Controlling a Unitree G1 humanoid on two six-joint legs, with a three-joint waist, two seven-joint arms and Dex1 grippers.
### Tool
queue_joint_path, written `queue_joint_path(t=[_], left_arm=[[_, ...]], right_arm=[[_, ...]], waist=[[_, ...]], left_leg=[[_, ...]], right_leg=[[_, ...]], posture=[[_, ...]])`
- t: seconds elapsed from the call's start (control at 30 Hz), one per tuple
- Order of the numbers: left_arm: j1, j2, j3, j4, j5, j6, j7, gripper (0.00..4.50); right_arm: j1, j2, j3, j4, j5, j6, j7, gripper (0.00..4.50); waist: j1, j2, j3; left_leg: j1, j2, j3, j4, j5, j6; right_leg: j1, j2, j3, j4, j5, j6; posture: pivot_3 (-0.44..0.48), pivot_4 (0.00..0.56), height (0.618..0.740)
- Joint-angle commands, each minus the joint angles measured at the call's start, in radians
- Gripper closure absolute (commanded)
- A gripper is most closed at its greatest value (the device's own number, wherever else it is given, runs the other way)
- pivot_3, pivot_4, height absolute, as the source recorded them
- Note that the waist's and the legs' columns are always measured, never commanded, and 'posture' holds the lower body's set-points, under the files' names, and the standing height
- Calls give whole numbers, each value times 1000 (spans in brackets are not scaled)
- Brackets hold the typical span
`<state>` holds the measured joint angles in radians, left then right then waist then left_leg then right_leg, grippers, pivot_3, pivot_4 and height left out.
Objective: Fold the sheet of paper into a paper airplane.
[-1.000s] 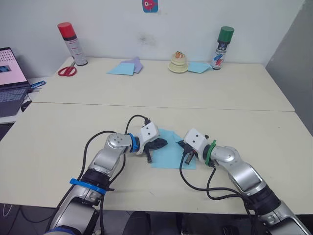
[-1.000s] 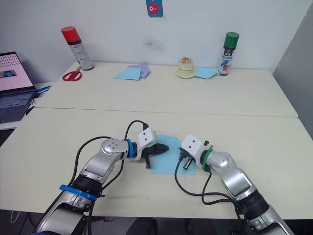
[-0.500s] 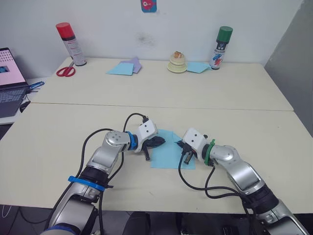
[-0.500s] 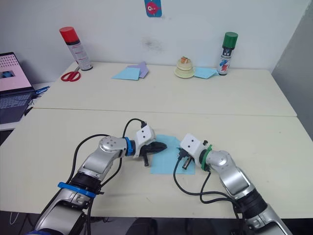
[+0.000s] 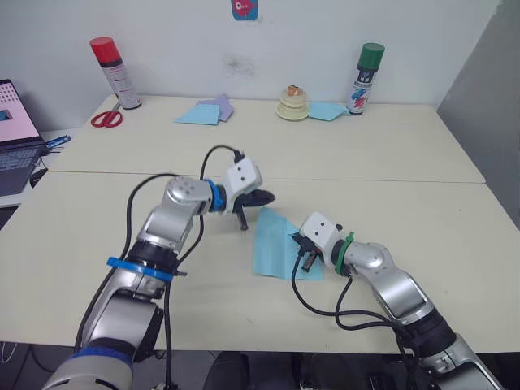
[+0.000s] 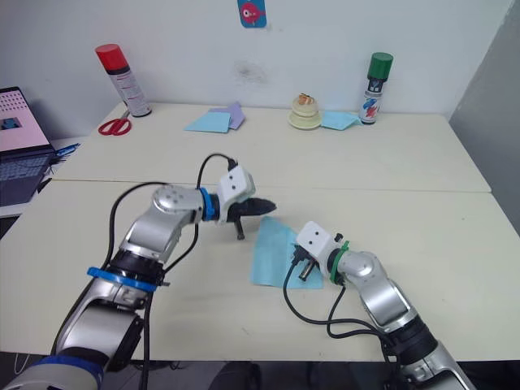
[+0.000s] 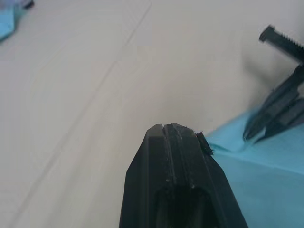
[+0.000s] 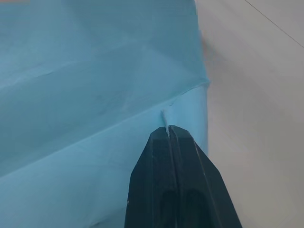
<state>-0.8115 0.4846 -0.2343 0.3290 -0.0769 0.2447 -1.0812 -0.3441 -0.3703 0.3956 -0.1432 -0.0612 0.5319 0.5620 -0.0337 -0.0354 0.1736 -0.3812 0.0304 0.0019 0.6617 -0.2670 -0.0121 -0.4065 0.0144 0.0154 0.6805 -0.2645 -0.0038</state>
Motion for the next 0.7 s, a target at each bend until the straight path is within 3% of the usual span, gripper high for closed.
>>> queue_joint_path(t=[0.03, 0.33, 0.7], left_arm=[[-52, -4, -49, 21, 22, -53, -73, 4500], [-119, -119, -109, 275, 134, -248, 2, 4500], [-30, -152, -91, 253, 136, -256, 59, 4500]], right_arm=[[12, 3, 29, 62, -35, 8, -7, 4484], [14, -7, 32, 42, -68, -39, -2, 4484], [44, -27, 18, -19, -90, -159, 6, 4484]], waist=[[0, 0, 0], [-1, 0, 0], [-1, 0, 0]], left_leg=[[0, 0, 0, 0, 0, 0], [0, 0, 0, 0, 0, 0], [-3, 0, 1, 0, 0, 0]], right_leg=[[0, 0, 0, 0, 0, 0], [0, 1, 0, 0, 1, 1], [-3, 1, 1, -1, 0, 1]], posture=[[0, 150, 729], [0, 150, 729], [0, 150, 729]])
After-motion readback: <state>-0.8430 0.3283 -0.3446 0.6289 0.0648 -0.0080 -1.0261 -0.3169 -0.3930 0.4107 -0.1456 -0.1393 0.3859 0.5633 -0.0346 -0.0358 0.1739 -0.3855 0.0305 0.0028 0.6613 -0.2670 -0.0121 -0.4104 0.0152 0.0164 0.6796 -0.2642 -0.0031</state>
